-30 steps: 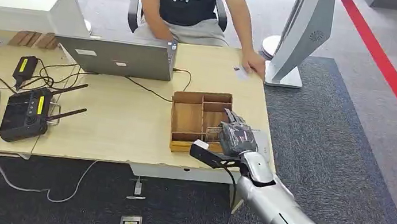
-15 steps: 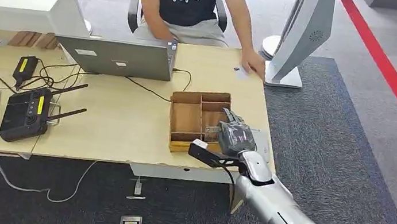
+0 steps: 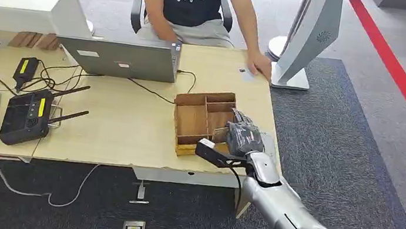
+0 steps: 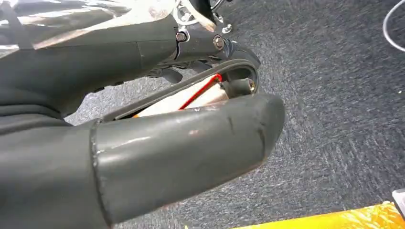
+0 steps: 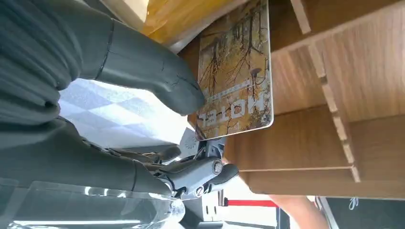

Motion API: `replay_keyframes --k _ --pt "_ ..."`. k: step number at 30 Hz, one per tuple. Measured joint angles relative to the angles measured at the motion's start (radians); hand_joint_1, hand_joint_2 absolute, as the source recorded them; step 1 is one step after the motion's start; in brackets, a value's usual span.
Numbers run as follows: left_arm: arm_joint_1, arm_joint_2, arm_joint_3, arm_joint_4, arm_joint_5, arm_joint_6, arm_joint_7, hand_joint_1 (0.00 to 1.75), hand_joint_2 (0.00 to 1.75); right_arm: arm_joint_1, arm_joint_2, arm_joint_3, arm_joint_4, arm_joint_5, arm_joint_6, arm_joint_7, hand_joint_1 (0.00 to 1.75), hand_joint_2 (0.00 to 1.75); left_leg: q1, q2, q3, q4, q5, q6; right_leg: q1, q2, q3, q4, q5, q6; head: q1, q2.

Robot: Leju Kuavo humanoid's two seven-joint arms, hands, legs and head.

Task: Pass the card to the sensor for recognition and then transmit it.

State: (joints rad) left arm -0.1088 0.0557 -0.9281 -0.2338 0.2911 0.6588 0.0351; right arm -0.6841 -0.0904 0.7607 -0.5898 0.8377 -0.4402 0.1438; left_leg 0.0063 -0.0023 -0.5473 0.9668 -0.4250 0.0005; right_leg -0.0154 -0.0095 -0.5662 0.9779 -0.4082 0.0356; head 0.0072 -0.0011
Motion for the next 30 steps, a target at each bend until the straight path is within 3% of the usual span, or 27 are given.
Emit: replay_keyframes --k 15,22,30 --pt "0.008 -0.003 0.030 0.000 -0.088 0.000 0.008 0.00 0.00 -0.043 -0.049 -0.022 -0.019 -0.019 -0.006 0.048 1.75 1.75 0.000 0.000 0.000 0.000 0.000 0.000 0.000 0.000 0.000 0.000 0.000 0.000 0.000 0.000" --pt "0.014 -0.002 0.030 -0.002 -0.081 0.000 0.005 0.00 0.00 -0.076 -0.116 -0.059 -0.147 0.013 0.033 0.105 1.75 1.75 0.000 0.000 0.000 0.000 0.000 0.000 0.000 0.000 0.000 0.000 0.000 0.000 0.000 0.000" --pt "0.015 -0.003 0.030 -0.002 -0.079 -0.001 0.003 0.00 0.00 -0.078 -0.164 -0.092 -0.269 0.026 0.048 0.122 1.75 1.75 0.000 0.000 0.000 0.000 0.000 0.000 0.000 0.000 0.000 0.000 0.000 0.000 0.000 0.000"
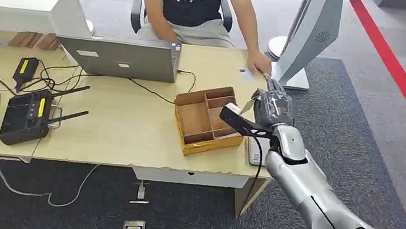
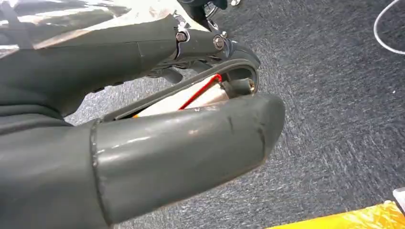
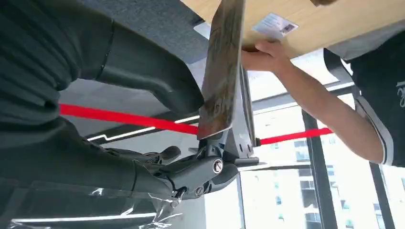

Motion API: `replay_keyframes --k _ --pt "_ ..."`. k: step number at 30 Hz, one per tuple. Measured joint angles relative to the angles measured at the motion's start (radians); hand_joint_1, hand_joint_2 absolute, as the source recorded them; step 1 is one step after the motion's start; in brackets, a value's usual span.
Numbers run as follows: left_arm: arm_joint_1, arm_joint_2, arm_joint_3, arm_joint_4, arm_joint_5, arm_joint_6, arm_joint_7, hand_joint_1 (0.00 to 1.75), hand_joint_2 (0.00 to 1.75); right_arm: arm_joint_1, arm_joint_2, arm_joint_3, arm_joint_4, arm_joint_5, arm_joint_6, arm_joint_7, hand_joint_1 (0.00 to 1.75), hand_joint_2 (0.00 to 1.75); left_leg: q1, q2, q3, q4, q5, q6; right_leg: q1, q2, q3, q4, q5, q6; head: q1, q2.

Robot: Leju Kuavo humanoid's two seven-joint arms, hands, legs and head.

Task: Pass the card to the sensor for recognition and then transmit it.

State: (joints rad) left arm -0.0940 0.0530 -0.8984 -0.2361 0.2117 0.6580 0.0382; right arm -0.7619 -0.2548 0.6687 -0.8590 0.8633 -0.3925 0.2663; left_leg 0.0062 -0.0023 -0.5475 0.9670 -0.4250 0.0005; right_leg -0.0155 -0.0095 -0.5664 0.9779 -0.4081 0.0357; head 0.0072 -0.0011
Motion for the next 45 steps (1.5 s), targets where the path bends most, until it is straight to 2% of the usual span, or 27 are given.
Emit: replay_keyframes --k 21,27,29,33,35,40,45 --pt "0.000 0.000 0.000 -0.002 -0.007 -0.001 -0.002 0.00 0.00 -0.011 -0.072 -0.058 -0.117 0.008 0.039 0.039 1.75 1.75 0.000 0.000 -0.001 0.000 0.000 0.000 0.000 0.000 0.000 0.000 0.000 0.000 0.000 0.000" --pt "0.000 0.000 0.000 -0.002 -0.007 -0.003 -0.009 0.00 0.00 -0.055 -0.094 -0.077 -0.166 0.038 0.078 0.057 1.75 1.75 0.000 0.000 -0.001 0.000 0.000 0.000 0.000 0.000 0.000 0.000 0.000 0.000 0.000 0.000" --pt "-0.001 0.001 -0.001 -0.002 -0.007 -0.005 -0.009 0.00 0.00 -0.102 -0.093 -0.076 -0.173 0.053 0.127 0.066 1.75 1.75 0.000 0.000 -0.001 0.000 0.000 0.000 0.000 0.000 0.000 0.000 0.000 0.000 0.000 0.000" --pt "-0.002 0.001 -0.001 -0.002 -0.008 -0.006 -0.013 0.00 0.00 -0.171 -0.071 -0.069 -0.148 0.062 0.156 0.055 1.75 1.75 0.000 0.000 -0.001 0.000 0.000 0.000 0.000 0.000 0.000 0.001 0.000 0.000 0.000 0.000" --pt "-0.005 0.001 -0.004 -0.003 -0.008 -0.008 -0.015 0.00 0.00 -0.225 -0.036 -0.061 -0.088 0.074 0.151 0.032 1.75 1.75 0.000 0.000 -0.002 0.000 0.001 0.000 0.000 0.000 -0.001 0.001 0.000 0.000 0.000 0.000" --pt "-0.008 0.001 -0.005 -0.003 0.000 -0.008 -0.014 0.00 0.00 -0.351 0.058 -0.035 0.070 0.090 0.114 0.024 1.75 1.75 0.000 0.000 -0.002 0.000 0.001 -0.001 0.000 0.000 -0.001 0.001 0.000 0.000 -0.001 0.000" --pt "-0.008 0.001 -0.006 -0.003 0.003 -0.008 -0.014 0.00 0.00 -0.408 0.113 -0.021 0.164 0.090 0.084 0.036 1.75 1.75 0.000 0.000 -0.002 0.000 0.001 0.000 0.000 0.000 -0.001 0.001 0.000 0.000 0.000 0.000"
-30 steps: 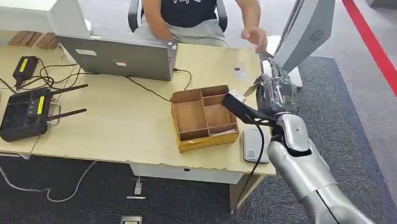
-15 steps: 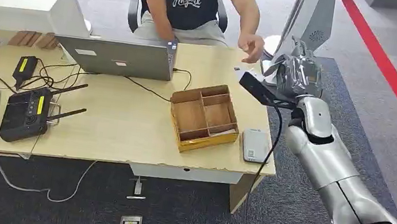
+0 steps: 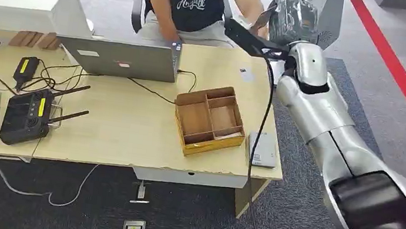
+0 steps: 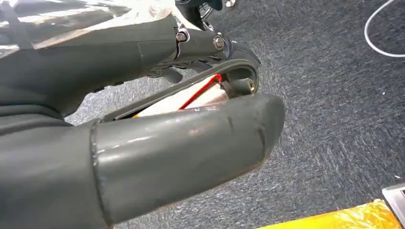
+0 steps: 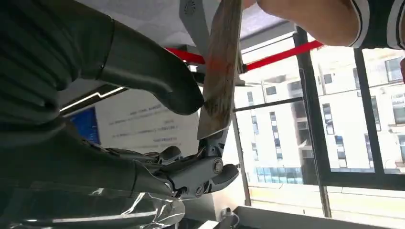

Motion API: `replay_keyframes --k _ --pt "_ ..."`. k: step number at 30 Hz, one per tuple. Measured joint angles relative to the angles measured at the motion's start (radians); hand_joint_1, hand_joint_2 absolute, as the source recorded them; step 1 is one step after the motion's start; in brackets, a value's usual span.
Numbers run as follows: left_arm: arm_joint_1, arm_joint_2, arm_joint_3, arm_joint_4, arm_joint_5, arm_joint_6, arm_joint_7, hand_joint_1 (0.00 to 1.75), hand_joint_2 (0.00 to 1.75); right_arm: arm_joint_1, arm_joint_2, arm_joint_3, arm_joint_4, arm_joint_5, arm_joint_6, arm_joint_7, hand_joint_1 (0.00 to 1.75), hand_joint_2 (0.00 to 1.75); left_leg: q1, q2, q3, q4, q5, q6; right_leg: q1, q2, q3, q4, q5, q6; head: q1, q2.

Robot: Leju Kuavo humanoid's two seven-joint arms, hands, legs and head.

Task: Pass the card to the sensor for recognition and then transmit it.

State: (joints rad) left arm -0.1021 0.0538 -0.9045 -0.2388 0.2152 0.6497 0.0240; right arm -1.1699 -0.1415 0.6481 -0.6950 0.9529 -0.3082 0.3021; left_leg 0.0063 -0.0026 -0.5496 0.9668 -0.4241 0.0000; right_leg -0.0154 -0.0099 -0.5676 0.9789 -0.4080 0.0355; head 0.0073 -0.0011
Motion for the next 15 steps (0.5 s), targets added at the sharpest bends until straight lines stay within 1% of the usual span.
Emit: replay_keyframes --k 7,15 --pt "0.000 0.001 -0.005 0.000 0.002 -0.003 0.000 0.00 0.00 -0.040 0.049 0.019 0.092 0.005 0.001 0.001 1.75 1.75 0.000 0.000 0.000 0.000 0.000 0.000 0.000 0.000 0.000 0.000 0.000 0.000 0.000 0.000" --pt "0.001 0.003 -0.007 0.000 0.000 -0.003 -0.006 0.00 0.00 -0.046 0.072 0.037 0.144 0.006 0.002 0.015 1.75 1.75 0.000 0.000 0.000 0.000 0.000 0.000 0.000 0.000 0.000 0.000 0.000 0.000 0.000 0.000"
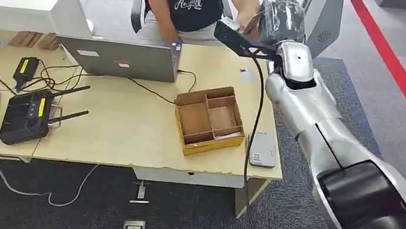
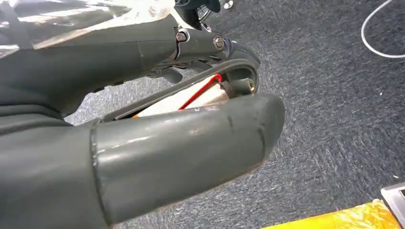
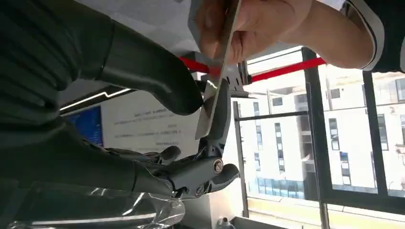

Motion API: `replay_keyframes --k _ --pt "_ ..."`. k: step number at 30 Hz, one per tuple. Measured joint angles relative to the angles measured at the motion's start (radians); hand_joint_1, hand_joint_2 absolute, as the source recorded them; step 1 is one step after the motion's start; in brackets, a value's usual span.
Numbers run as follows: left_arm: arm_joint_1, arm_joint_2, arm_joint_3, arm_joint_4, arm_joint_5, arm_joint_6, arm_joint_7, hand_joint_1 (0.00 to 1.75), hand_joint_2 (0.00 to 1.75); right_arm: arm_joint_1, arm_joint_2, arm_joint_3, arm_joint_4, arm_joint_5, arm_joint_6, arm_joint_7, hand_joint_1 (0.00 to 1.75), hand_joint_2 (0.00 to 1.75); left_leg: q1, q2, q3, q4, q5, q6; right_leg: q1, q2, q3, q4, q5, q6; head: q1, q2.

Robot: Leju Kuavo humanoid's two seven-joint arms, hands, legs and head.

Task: Pass the card to the sensor for recognition and then transmit it.

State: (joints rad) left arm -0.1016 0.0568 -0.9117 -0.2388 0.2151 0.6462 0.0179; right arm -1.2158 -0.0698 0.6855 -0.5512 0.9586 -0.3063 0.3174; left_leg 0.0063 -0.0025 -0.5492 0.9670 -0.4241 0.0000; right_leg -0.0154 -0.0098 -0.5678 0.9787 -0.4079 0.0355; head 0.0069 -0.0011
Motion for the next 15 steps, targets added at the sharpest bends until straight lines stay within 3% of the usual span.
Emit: replay_keyframes --k 8,9,10,15 --pt "0.000 0.002 -0.011 0.000 -0.001 0.000 -0.001 0.00 0.00 0.000 0.002 0.004 0.041 -0.014 0.000 0.006 1.75 1.75 0.000 0.000 0.000 0.000 0.000 0.000 0.000 0.000 0.000 0.000 0.000 0.000 0.000 0.000" --pt "0.000 0.002 -0.014 0.000 -0.002 0.000 -0.001 0.00 0.00 0.001 0.002 0.004 0.045 -0.015 0.000 0.007 1.57 1.75 0.000 0.000 0.000 0.000 0.000 0.000 0.000 0.000 0.000 0.000 0.000 0.000 0.000 0.000" --pt "0.000 0.002 -0.015 0.000 -0.001 0.000 -0.001 0.00 0.00 0.001 0.002 0.004 0.050 -0.018 0.000 0.008 0.00 1.75 0.000 0.000 0.000 0.000 0.000 0.000 0.000 0.000 0.000 0.000 0.000 0.000 0.000 0.000" --pt "0.000 0.004 -0.016 0.000 -0.001 0.000 -0.001 0.00 0.00 0.004 0.002 0.004 0.064 -0.025 0.000 0.009 0.00 1.75 0.000 0.000 0.000 0.000 0.000 0.000 0.000 0.000 0.000 0.000 0.000 0.000 0.000 0.000"
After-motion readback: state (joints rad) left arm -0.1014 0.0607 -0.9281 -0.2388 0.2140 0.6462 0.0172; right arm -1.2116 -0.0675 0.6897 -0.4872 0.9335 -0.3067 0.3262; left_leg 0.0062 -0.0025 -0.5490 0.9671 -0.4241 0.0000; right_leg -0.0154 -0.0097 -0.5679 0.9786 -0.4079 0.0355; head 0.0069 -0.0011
